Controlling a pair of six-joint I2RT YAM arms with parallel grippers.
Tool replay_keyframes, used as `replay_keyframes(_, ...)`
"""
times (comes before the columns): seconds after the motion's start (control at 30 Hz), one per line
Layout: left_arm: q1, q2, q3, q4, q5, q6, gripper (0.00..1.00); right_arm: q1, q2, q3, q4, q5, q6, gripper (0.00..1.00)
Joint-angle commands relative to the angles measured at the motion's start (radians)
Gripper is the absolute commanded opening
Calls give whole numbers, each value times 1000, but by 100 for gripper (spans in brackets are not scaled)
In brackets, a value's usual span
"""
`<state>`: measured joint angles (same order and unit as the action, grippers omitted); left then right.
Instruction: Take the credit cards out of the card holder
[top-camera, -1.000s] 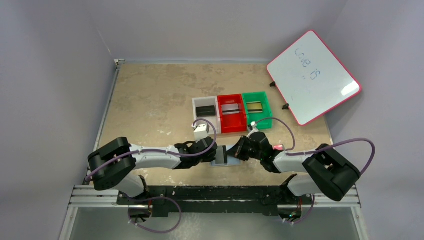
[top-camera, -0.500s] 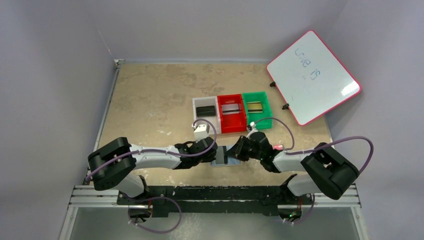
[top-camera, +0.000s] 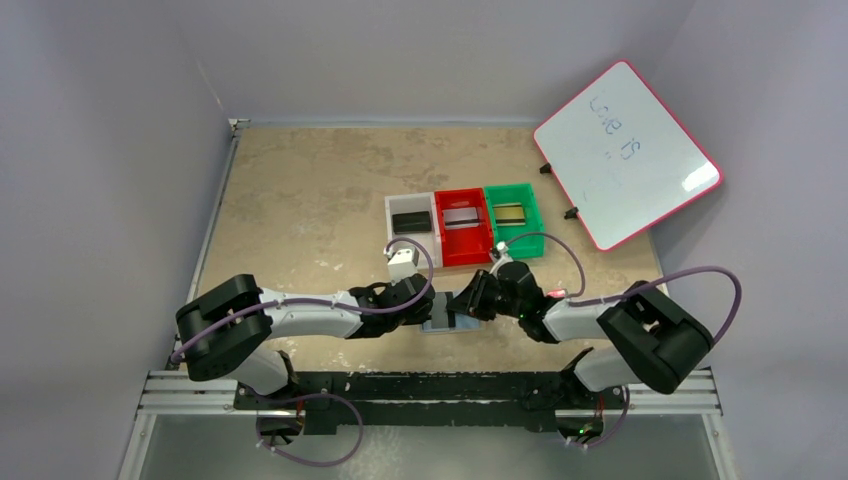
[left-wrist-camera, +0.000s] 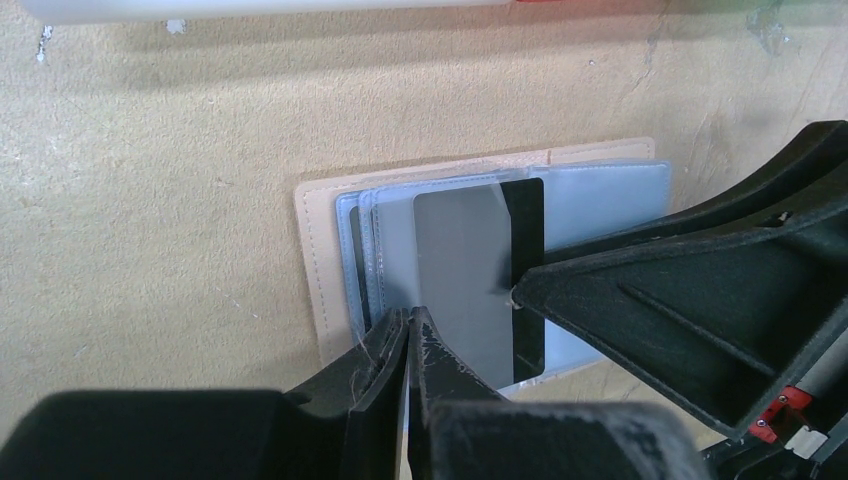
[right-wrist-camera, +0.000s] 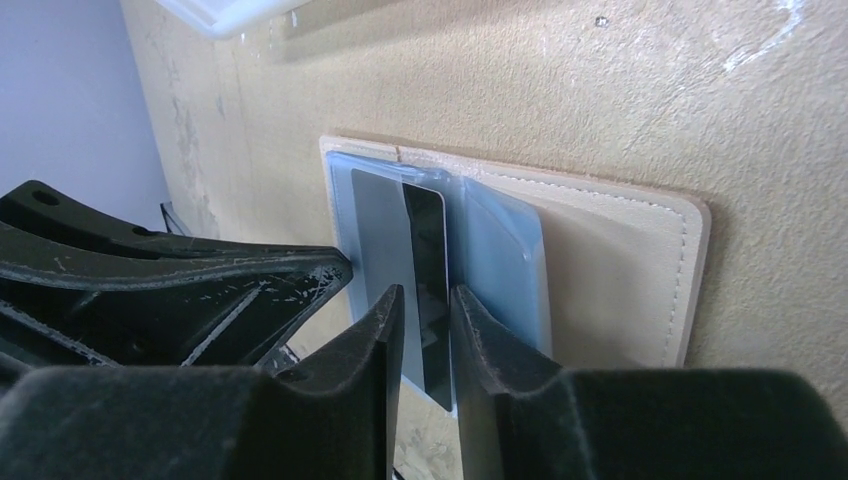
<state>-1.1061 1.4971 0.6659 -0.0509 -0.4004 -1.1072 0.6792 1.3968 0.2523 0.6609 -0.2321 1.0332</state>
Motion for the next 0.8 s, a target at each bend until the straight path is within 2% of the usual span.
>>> replay_keyframes(0.0, 2, 17, -6, -67, 1, 19, 4, -3, 26, 18, -1, -16, -31, 22)
replay_keyframes(0.17, 2, 5, -12, -78, -10, 14, 3, -3, -18, 24, -66, 29, -26, 5)
replay_keyframes(0.23, 2, -1, -12, -79, -15, 13, 3, -3, -65, 21, -117, 71, -22, 2)
replay_keyframes(0.4, 2, -6, -12, -83, -20, 12, 3, -3, -188, 14, -223, 156, -37, 0)
replay_keyframes(0.53, 2, -9, -13, -75, -18, 11, 3, -2, -247, 15, -264, 167, -62, 0)
replay_keyframes(0.77, 2, -38, -4, -60, -19, 25, 13, -3, -343, 19, -265, 143, -120, 0)
